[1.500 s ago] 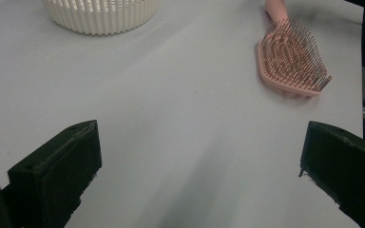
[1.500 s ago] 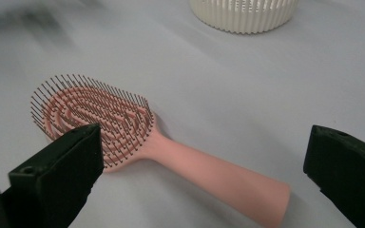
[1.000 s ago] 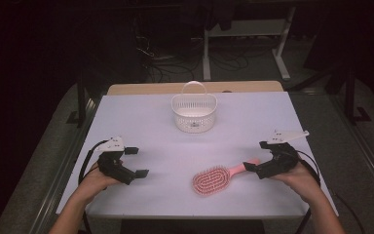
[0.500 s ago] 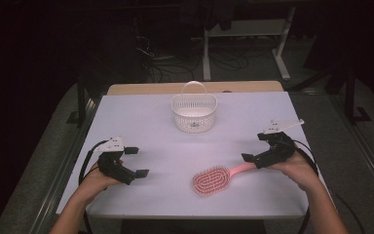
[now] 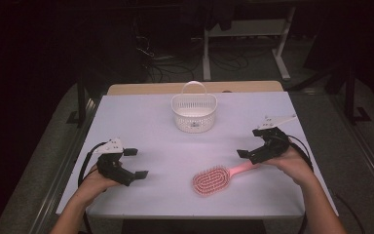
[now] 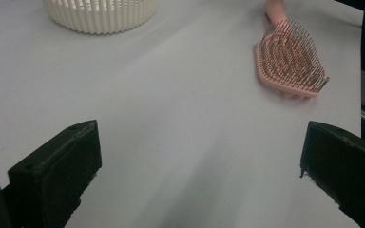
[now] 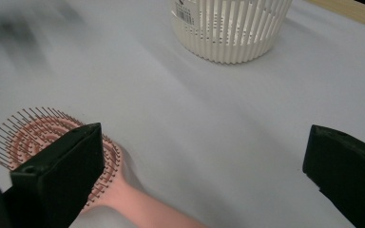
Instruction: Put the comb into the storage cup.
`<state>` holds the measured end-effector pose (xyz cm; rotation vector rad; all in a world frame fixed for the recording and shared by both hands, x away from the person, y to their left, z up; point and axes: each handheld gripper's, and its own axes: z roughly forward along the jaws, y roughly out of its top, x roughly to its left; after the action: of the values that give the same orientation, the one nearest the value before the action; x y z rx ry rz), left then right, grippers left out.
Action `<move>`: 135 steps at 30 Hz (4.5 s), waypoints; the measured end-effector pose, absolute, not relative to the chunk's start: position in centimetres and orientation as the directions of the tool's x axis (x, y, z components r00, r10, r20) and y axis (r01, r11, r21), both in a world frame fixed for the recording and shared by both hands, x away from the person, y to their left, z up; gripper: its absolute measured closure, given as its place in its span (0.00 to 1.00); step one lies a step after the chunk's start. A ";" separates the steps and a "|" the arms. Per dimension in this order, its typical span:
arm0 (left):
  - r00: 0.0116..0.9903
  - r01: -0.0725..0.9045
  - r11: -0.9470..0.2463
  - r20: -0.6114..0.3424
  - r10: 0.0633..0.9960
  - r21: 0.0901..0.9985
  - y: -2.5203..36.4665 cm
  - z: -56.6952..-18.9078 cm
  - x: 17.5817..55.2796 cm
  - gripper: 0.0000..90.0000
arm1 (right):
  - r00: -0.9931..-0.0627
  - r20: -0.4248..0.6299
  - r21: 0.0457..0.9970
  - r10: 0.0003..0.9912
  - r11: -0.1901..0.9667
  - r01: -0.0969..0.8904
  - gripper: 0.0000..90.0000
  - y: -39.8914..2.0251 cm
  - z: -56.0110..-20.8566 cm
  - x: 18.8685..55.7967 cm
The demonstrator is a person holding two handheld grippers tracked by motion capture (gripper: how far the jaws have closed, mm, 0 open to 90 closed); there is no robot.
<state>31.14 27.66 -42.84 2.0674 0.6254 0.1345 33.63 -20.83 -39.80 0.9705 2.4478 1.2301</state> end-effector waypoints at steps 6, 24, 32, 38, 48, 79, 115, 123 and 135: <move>0.865 0.381 -0.423 -0.154 0.478 0.822 27.7 -43.0 31.3 0.00 | -0.748 0.079 0.781 0.659 0.425 0.457 0.00 -20.5 -39.6 34.3; 0.865 0.379 -0.421 -0.153 0.478 0.824 27.6 -43.0 31.4 0.00 | -0.744 0.075 0.767 0.664 0.438 0.468 0.19 -20.2 -39.8 35.6; 0.866 0.378 -0.426 -0.151 0.477 0.822 27.6 -43.0 31.3 0.00 | -0.746 0.088 0.745 0.660 0.454 0.490 0.45 -20.4 -39.9 35.8; 0.864 0.380 -0.424 -0.153 0.479 0.822 27.6 -43.0 31.4 0.00 | -0.747 0.090 0.730 0.659 0.466 0.500 0.66 -20.4 -40.0 35.7; 0.866 0.379 -0.425 -0.153 0.476 0.822 27.6 -43.0 31.3 0.00 | -0.750 0.095 0.696 0.654 0.495 0.520 0.97 -20.3 -40.3 35.8; 0.866 0.381 -0.425 -0.156 0.474 0.821 27.6 -43.0 31.4 0.00 | -0.767 0.063 0.576 0.638 0.604 0.550 0.99 -20.0 -42.8 36.2; 0.866 0.384 -0.427 -0.159 0.473 0.819 27.6 -43.1 31.4 0.00 | -0.765 0.076 0.505 0.639 0.637 0.582 0.99 -21.0 -44.0 36.0; 0.867 0.382 -0.427 -0.157 0.474 0.820 27.6 -43.1 31.3 0.00 | -0.762 0.083 0.503 0.642 0.634 0.588 0.99 -21.3 -44.0 35.6; 0.867 0.381 -0.426 -0.158 0.473 0.820 27.7 -43.1 31.3 0.00 | -0.765 0.086 0.493 0.638 0.640 0.589 0.99 -21.5 -44.1 35.0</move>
<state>31.32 27.66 -43.10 2.0637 0.6205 0.1187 34.99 -21.55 -44.09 1.0337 2.7570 0.7767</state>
